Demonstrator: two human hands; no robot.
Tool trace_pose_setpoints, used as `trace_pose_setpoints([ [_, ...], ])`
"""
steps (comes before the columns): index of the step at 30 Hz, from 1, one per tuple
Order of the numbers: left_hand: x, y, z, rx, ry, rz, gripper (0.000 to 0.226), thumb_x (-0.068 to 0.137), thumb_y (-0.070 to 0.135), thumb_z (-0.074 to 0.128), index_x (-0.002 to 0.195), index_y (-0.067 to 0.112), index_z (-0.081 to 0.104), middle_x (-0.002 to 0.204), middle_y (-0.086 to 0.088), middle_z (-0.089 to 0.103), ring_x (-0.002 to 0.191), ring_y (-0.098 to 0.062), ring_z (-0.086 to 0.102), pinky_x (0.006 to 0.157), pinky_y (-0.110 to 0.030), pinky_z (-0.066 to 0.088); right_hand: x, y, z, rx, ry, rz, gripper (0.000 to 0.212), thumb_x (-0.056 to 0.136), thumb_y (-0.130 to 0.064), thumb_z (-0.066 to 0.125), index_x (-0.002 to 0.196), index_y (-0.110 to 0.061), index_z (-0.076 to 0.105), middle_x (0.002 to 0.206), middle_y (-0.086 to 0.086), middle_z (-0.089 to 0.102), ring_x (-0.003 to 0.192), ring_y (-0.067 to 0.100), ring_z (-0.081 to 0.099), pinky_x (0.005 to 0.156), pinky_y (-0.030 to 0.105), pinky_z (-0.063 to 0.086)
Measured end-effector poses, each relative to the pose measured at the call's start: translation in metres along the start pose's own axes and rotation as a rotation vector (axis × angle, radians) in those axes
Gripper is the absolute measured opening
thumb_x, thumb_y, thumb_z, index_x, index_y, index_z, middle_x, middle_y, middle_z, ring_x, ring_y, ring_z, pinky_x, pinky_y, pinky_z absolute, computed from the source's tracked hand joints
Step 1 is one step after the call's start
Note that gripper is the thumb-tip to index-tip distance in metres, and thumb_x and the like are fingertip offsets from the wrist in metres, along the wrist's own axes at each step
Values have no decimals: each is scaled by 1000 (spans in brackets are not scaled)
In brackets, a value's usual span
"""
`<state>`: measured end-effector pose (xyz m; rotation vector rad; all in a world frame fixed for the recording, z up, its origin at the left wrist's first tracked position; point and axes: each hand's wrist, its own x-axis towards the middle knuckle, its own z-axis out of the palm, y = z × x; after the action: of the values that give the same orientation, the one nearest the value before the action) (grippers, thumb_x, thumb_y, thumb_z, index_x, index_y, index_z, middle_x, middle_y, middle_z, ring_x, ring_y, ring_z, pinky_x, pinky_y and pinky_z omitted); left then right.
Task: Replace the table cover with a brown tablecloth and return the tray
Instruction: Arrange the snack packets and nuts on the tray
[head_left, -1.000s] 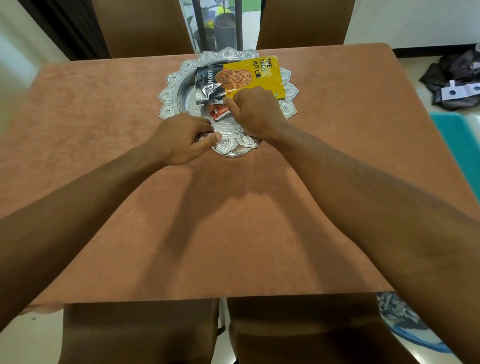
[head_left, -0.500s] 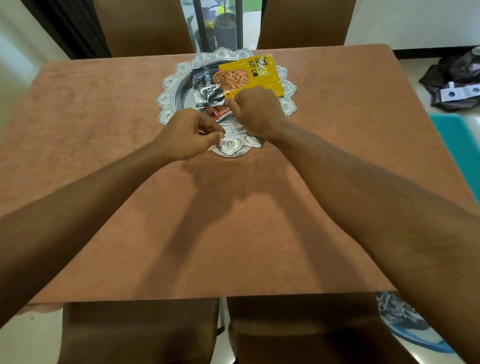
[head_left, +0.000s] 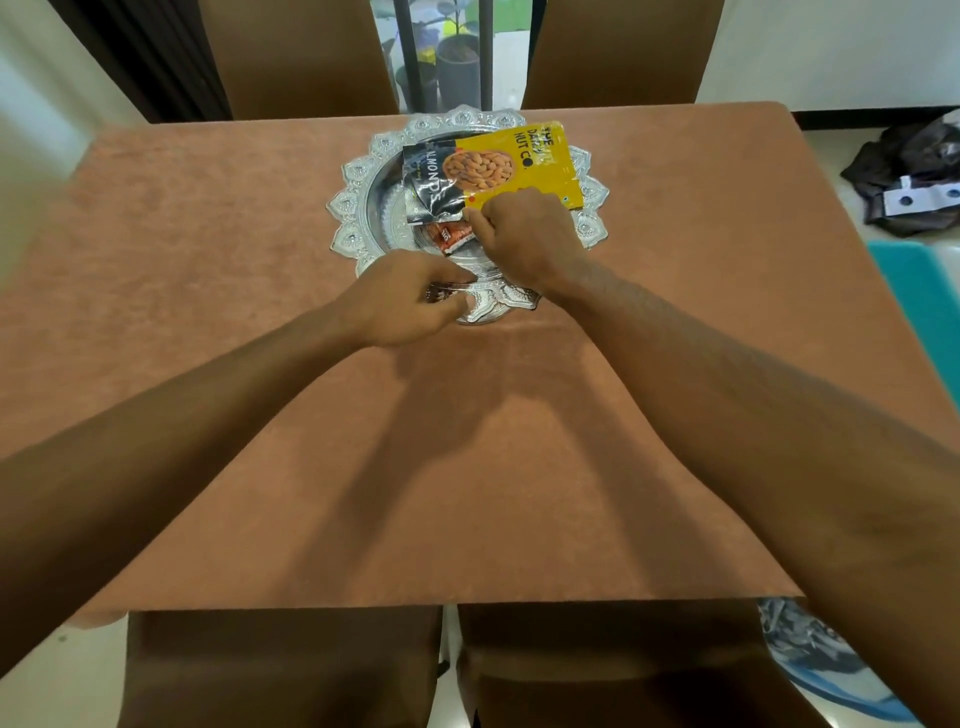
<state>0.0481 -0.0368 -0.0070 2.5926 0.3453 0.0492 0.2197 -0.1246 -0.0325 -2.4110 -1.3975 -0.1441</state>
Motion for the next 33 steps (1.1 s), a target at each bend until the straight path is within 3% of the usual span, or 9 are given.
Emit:
trace_pose_setpoints([
  [6, 2, 2, 7, -87, 126, 11, 25, 90, 24, 72, 112, 14, 76, 102, 0, 76, 71, 2, 60, 70, -5, 40, -2, -1, -1, -15, 8, -6, 47, 106, -44, 40, 69, -15, 47, 66, 6, 46, 65, 27, 44, 61, 34, 24],
  [9, 5, 0, 3, -122, 120, 7, 19, 88, 15, 72, 106, 12, 78, 99, 0, 77, 82, -2, 67, 80, -17, 53, -3, 0, -1, -21, 8, -7, 48, 106, -43, 40, 68, -14, 46, 64, 5, 45, 64, 27, 43, 60, 35, 24],
  [12, 10, -5, -4, -167, 55, -1, 22, 85, 5, 71, 106, 11, 78, 99, 1, 76, 89, -2, 70, 86, -20, 55, -4, -2, -1, -27, 7, 0, 49, 106, -44, 40, 68, -14, 46, 65, 5, 45, 65, 27, 43, 60, 35, 25],
  [15, 18, -6, -11, -216, -17, -14, 25, 81, 1, 75, 102, 14, 78, 92, 4, 76, 81, 6, 69, 81, -14, 54, -5, -2, -2, -34, 6, 7, 47, 106, -44, 40, 69, -16, 48, 67, 5, 47, 66, 26, 43, 61, 35, 26],
  [21, 40, -7, -25, -375, -131, -54, 24, 75, -4, 81, 96, 8, 77, 65, 10, 73, 59, 2, 63, 63, -13, 50, 2, -1, -2, -50, 6, 29, 50, 105, -44, 39, 80, -11, 66, 78, 13, 64, 69, 25, 44, 63, 35, 26],
  [27, 42, -6, -26, -400, -113, -62, 26, 76, -9, 78, 99, 3, 76, 67, 10, 74, 62, 0, 66, 67, -15, 55, 3, -1, -6, -70, 17, 4, 49, 106, -42, 39, 84, -9, 68, 78, 11, 62, 71, 23, 43, 64, 35, 24],
  [30, 33, -6, -24, -396, 45, -49, 26, 77, -3, 80, 96, 14, 76, 76, 15, 75, 69, 0, 68, 74, -19, 56, -2, -10, -11, 122, 123, 106, 49, 105, -40, 45, 64, -16, 54, 58, -1, 43, 61, 20, 39, 60, 33, 20],
  [33, 14, -3, -21, -593, 256, -75, 27, 78, -5, 78, 100, 9, 74, 88, 5, 76, 81, -9, 72, 82, -27, 58, -14, -30, -18, 656, 302, 450, 57, 103, -37, 52, 51, -21, 34, 48, -6, 30, 47, 11, 28, 53, 33, 18],
])
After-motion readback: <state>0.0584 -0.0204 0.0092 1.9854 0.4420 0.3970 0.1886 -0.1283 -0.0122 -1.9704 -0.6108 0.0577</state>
